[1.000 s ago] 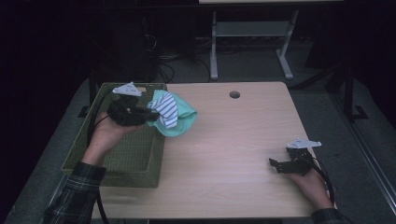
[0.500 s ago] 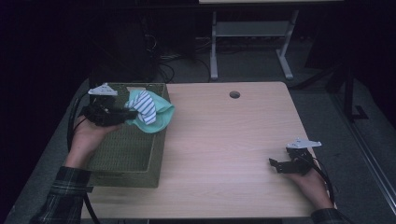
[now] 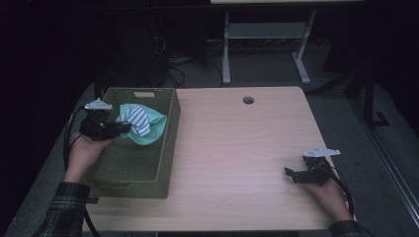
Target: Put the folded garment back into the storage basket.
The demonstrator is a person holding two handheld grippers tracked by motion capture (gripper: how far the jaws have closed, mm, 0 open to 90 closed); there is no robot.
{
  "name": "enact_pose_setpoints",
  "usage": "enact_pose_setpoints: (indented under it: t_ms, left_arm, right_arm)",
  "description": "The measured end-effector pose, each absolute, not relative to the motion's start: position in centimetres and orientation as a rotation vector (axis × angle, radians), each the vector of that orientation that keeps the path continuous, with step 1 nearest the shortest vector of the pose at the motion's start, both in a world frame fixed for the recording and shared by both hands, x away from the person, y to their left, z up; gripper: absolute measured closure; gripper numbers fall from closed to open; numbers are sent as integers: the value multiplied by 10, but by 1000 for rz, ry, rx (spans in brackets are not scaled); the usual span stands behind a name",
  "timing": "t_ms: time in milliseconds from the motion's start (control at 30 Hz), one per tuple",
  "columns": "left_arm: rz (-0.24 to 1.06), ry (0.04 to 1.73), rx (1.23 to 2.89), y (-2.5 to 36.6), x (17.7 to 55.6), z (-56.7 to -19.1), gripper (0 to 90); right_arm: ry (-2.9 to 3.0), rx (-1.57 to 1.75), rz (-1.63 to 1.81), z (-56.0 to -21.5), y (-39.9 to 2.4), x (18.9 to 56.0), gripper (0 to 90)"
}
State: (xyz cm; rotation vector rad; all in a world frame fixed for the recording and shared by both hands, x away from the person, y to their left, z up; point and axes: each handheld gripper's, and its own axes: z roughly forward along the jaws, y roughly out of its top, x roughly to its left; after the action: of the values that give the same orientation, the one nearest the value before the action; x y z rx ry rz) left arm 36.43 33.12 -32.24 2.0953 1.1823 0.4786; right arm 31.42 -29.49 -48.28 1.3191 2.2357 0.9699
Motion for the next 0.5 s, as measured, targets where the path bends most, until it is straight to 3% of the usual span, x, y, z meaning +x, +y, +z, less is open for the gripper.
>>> enact_pose_setpoints:
  t_ms: [500]
  left_arm:
    - [396, 1280, 2152, 344, 376, -378, 765]
  right_arm:
    - [2235, 1320, 970, -483, -295, 314, 103]
